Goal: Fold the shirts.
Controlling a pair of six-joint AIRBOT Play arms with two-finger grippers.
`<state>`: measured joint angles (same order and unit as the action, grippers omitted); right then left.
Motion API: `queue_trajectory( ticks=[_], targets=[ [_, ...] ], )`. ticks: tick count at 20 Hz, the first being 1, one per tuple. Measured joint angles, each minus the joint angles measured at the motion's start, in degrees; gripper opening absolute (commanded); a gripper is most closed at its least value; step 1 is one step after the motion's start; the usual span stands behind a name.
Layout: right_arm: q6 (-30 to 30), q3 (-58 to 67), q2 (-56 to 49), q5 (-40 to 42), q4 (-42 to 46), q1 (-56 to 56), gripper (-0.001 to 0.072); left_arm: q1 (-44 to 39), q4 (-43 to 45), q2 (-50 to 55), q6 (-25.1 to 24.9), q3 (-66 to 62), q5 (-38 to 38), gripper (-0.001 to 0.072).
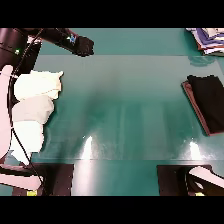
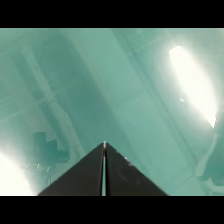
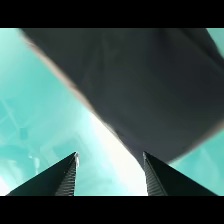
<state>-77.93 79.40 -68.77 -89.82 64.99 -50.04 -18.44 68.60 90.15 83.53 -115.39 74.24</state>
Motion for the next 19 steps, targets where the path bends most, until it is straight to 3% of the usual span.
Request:
queue_trajectory(
  ticks=[4, 8, 9, 10, 12, 13, 19],
  targets=[
    [-0.59, -5.60, 4.44, 0.20, 1.90, -1.68, 0.0479, 0.00, -0.02, 0.02, 0.00, 0.00, 0.13, 0.0023],
    [-0.85, -8.50, 8.37, 2.58, -3.04, 4.28, 0.0475, 0.00, -0.04, 0.00, 0.07, 0.00, 0.79, 0.0023],
    [-0.87, -8.85, 9.11, 3.19, -4.70, 6.78, 0.0423, 0.00, -0.07, 0.02, 0.09, 0.00, 0.81, 0.0023],
    [-0.87, -9.09, 9.97, 3.76, -5.99, 9.84, 0.0331, 0.00, -0.07, 0.02, 0.15, 0.00, 0.94, 0.0023],
    [-0.87, -9.42, 11.28, 5.40, -7.65, 16.33, 0.0080, 0.00, -0.09, 0.02, 0.17, 0.00, 1.03, 0.0023],
    [-0.90, -9.49, 11.89, 6.32, -8.24, 19.39, 0.0018, 0.00, -0.09, 0.02, 0.17, 0.00, 1.11, 0.0023],
    [-0.61, -9.46, 13.46, 10.38, -9.35, 33.77, 0.0018, 0.00, -0.13, 0.00, 0.20, 0.00, 1.18, 0.0023]
  ],
)
